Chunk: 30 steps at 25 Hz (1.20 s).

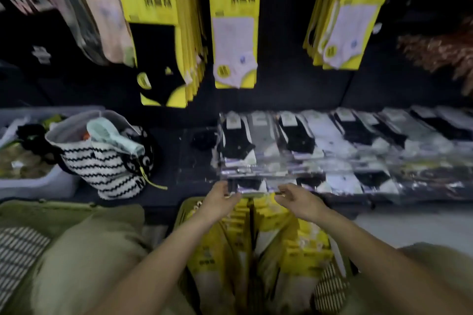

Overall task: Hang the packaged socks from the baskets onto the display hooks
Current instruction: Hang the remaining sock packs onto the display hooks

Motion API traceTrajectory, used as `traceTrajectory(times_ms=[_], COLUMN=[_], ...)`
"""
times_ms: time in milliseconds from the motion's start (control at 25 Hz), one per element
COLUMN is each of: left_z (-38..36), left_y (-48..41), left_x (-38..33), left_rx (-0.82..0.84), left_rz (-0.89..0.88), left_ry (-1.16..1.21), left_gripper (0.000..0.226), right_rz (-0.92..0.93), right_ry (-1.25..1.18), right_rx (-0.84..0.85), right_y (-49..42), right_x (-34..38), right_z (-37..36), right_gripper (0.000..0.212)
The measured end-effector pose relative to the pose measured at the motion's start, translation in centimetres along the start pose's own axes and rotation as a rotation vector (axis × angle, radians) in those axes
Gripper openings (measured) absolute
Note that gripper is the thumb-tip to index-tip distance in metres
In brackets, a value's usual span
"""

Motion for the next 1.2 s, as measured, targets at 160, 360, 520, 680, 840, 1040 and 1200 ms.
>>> traceTrajectory(times_ms=[160,360,520,680,840,1040,1200], left_z=[-4.1,-1.2,0.2,1.3,2.5,2.9,3.1], left_y=[0.0,-0.8,0.6,2.3,2.1,2.5,2.7], left_x=[1.8,4.4,8.4,12.6,14.1,14.5,14.6], left_rx=[0.163,0.029,-0.033,-0.034,-0.041,0.009,0.031], left_rz=[-0.056,0.024,0.144,0.240,0.271,0.274,0.280], left_ry=[-0.134,-0.117,-0.099,-0.109,-0.092,-0.062,-0.026], left_gripper=[0.066,0.055,0.049,0.049,0.050,0.051,0.053], right_rz=[-0.059,0.082,0.125,0.066,-0.043,-0.120,-0.136], right_ry=[0.147,0.154,0.117,0.092,0.053,0.004,0.097], right_rx=[-0.041,-0.027,0.076,0.180,0.151,-0.082,-0.068], right_y=[1.7,2.7,1.3,-1.0,-2.6,-2.1,-2.6], right_x=[-5.3,-6.1,-4.2,-1.9,-1.3,-1.7,-1.7], right_z=[-1.7,-4.9,-10.6,-17.8,-22.2,-24.2,-23.9], right_gripper=[0.047,0.031,0.033,0.059,0.060,0.055,0.069])
Point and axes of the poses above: each hand's wrist, its own y-axis away from the middle knuckle, its own z-axis out of the back of the hand, x = y × z, the point moved 3 cm from there along -y, towards the middle knuckle, and after that the axes turned 10 degrees about -y, right-handed, at the moved point
